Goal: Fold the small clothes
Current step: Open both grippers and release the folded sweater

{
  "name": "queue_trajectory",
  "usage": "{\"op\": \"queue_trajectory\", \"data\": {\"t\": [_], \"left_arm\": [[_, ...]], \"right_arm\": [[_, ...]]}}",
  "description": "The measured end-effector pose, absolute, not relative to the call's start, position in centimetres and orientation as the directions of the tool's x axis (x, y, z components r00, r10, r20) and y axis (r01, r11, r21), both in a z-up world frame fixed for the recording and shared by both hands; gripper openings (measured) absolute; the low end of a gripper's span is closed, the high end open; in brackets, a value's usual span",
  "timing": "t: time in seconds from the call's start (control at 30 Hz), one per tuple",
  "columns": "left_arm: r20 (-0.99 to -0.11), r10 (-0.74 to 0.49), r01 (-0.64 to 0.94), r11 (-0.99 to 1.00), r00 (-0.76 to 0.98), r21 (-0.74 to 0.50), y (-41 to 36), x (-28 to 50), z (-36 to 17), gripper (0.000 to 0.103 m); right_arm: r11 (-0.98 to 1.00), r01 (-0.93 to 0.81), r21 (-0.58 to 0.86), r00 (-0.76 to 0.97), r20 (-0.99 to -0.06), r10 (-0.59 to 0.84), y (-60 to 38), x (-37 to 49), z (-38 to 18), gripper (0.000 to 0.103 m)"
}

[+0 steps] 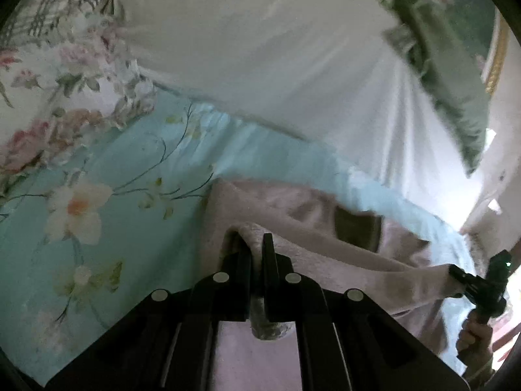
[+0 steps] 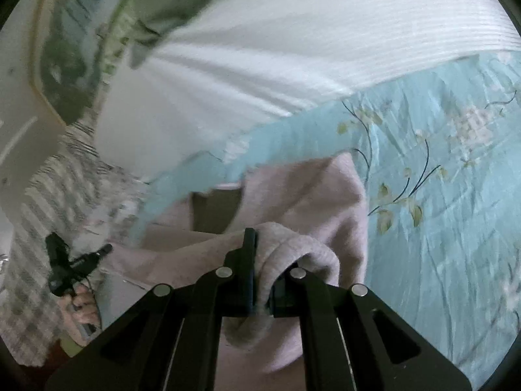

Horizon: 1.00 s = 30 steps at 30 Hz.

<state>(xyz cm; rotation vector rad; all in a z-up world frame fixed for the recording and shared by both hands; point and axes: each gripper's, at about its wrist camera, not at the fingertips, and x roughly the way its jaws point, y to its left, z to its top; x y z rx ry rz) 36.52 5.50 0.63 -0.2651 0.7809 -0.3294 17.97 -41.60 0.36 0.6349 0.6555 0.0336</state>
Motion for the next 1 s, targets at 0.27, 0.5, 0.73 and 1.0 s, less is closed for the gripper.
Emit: {"op": "queue_trajectory", "data": {"t": [0.27,0.5,0.73,1.0], "left_arm": [[-0.715,-0.372,0.189,0.926,0.591,-0.326,4.3,37.6,-3.4,0.016],[-0.702,-0.484,0.399,0.867,0.522,-0.3,1.4,29.8,-2.3,0.032],[-0.832,-0.381,0.47,0.866,0.403,-0.169,-5.5,31.5,-5.5,0.031],[-0.8,-0.264,0.26,0.955,0.539,-0.14,-4.0,40.8,-3.4,0.027]], "right_arm": [[0.745,0.27,0.61,0.747,-0.62,0.238,-43.3,18.8,-3.4,0.02],[0.868,0.165,0.468,0.773,-0.608,0.182,-39.3,14.9,0.8,0.043],[0.96,-0.023,0.278,0.546,-0.801,0.245,-31.1,20.8,-2.6,0.036],[0.929,0.238,0.283,0.676,-0.735,0.05,-37.5,24.8,-2.0,0.026]]}}
